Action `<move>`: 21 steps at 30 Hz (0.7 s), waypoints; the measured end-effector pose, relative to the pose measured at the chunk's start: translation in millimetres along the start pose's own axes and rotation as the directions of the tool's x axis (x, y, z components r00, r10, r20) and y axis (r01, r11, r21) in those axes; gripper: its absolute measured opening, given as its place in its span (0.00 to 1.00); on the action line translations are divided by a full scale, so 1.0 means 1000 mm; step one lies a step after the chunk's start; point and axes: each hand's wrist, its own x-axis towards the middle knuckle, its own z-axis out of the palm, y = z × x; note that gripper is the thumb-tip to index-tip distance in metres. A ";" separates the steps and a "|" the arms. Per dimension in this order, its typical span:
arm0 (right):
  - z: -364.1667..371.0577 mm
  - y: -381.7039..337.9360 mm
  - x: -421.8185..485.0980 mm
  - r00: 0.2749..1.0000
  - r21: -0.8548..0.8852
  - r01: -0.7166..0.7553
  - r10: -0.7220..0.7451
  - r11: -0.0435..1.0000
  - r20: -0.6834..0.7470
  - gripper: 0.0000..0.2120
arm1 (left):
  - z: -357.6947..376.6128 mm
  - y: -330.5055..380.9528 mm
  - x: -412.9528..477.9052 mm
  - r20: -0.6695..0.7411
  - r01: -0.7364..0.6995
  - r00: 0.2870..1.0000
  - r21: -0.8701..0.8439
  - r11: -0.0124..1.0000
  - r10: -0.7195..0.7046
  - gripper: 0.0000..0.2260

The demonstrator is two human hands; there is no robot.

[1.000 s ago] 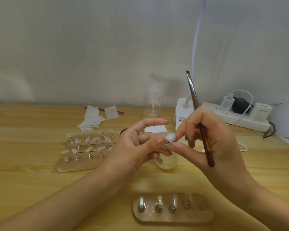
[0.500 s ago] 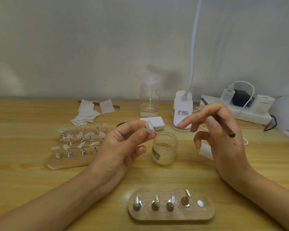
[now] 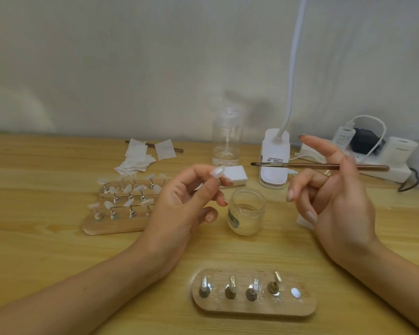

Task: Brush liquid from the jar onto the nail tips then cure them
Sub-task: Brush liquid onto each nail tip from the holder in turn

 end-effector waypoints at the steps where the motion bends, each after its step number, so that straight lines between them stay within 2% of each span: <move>1: 0.000 0.000 0.001 1.000 0.032 -0.023 0.023 0.999 -0.013 0.23 | 0.000 0.000 0.000 -0.007 -0.001 1.000 0.006 1.000 0.002 0.05; 8: -0.004 -0.001 0.004 0.992 0.133 -0.119 0.125 0.984 -0.034 0.24 | -0.001 -0.002 -0.001 -0.008 -0.088 0.996 0.153 0.984 0.090 0.02; 11: -0.002 -0.003 0.003 0.990 0.152 -0.138 0.139 0.979 0.007 0.19 | 0.000 0.000 -0.002 0.025 -0.181 0.983 0.307 0.934 0.182 0.04; 14: -0.001 -0.004 0.002 0.989 0.140 -0.143 0.148 0.980 -0.021 0.13 | 0.000 0.002 -0.001 0.064 -0.227 0.973 0.424 0.877 0.221 0.05; 17: -0.001 -0.006 0.003 0.986 0.151 -0.152 0.161 0.977 -0.051 0.07 | 0.000 0.002 -0.001 0.090 -0.232 0.972 0.475 0.849 0.216 0.04; 21: -0.002 -0.004 0.005 0.982 0.168 -0.178 0.186 0.970 -0.035 0.03 | -0.003 -0.001 0.001 0.089 -0.227 0.973 0.492 0.841 0.211 0.03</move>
